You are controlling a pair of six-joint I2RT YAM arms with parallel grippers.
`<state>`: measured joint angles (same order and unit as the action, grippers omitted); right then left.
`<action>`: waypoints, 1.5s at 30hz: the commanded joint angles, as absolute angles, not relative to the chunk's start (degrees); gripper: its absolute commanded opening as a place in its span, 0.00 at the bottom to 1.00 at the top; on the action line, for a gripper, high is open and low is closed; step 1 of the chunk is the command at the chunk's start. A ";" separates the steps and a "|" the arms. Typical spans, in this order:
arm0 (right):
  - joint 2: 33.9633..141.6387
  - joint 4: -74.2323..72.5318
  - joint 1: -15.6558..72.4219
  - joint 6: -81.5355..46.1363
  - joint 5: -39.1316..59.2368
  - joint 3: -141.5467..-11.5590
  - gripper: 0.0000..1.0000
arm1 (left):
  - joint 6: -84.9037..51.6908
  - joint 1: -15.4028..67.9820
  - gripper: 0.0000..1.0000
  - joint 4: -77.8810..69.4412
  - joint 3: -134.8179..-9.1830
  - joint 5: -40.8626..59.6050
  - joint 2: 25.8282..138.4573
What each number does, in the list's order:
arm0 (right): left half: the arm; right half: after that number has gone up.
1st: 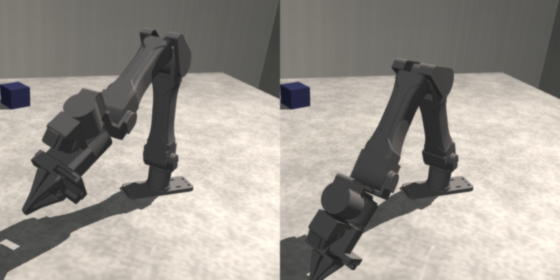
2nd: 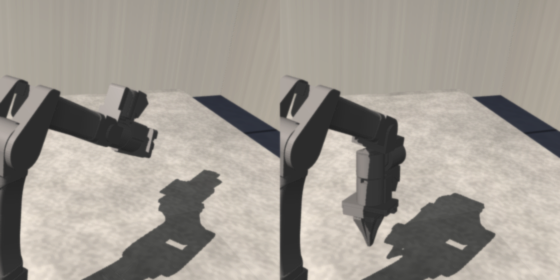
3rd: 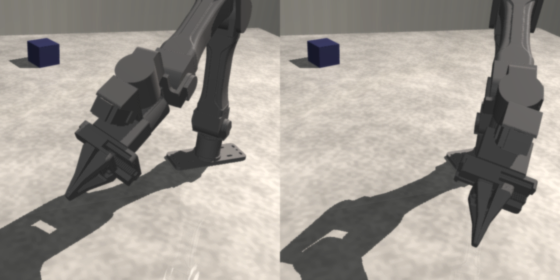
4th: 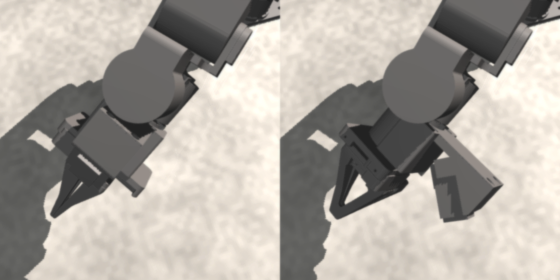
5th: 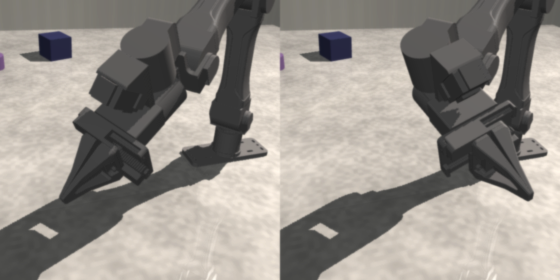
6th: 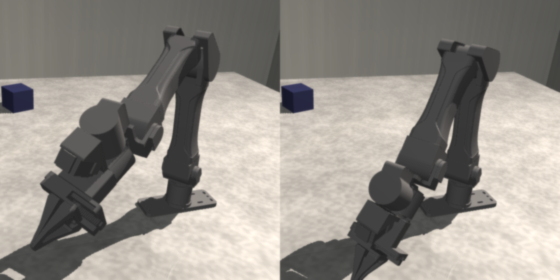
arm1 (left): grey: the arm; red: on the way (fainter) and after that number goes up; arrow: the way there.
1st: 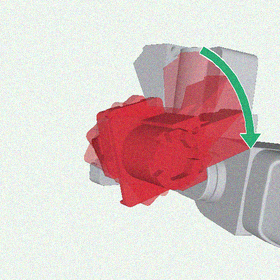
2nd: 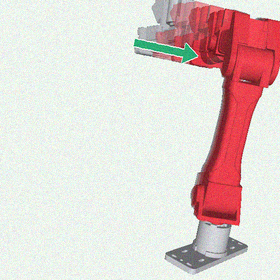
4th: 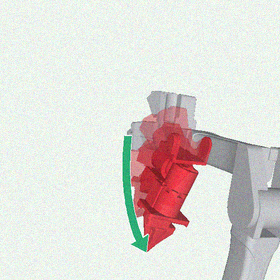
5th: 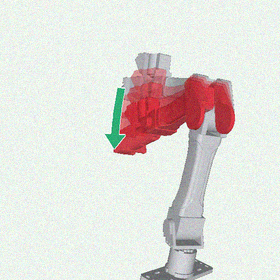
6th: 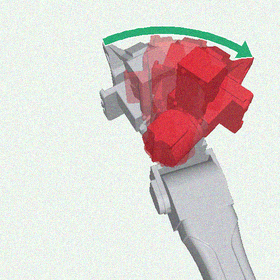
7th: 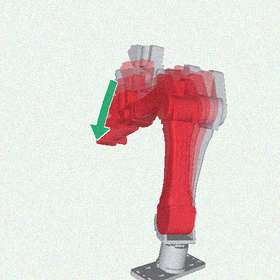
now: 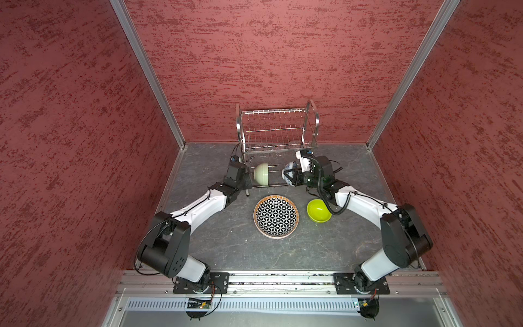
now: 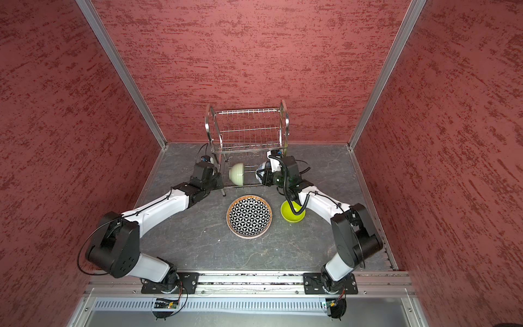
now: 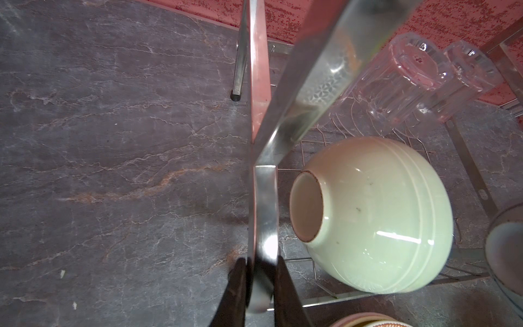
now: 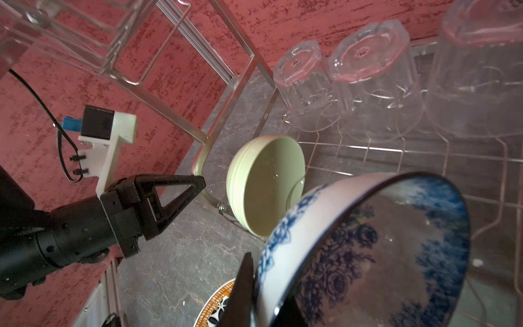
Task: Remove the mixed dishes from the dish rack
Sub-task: 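Pull the blue floral bowl out of the rack with the right gripper, then lower the blue floral bowl onto the lime-green bowl and release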
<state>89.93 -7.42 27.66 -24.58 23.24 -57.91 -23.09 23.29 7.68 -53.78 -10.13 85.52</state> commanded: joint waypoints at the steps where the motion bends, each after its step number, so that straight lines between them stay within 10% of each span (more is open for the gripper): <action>1: 85.51 0.70 30.23 -19.08 17.57 -60.11 0.00 | -25.69 22.06 0.12 4.39 -55.81 -10.55 85.67; 26: 69.44 32.84 37.00 -13.57 -3.29 -58.28 0.00 | -26.28 22.15 0.12 4.92 -55.20 -9.93 84.82; 45: 76.64 35.62 36.91 -17.44 -9.38 -53.44 0.00 | -27.42 21.71 0.12 5.20 -55.39 -8.73 84.46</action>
<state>75.79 36.71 36.67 -16.29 -8.01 -53.43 -23.18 22.96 7.75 -53.78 -9.23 85.49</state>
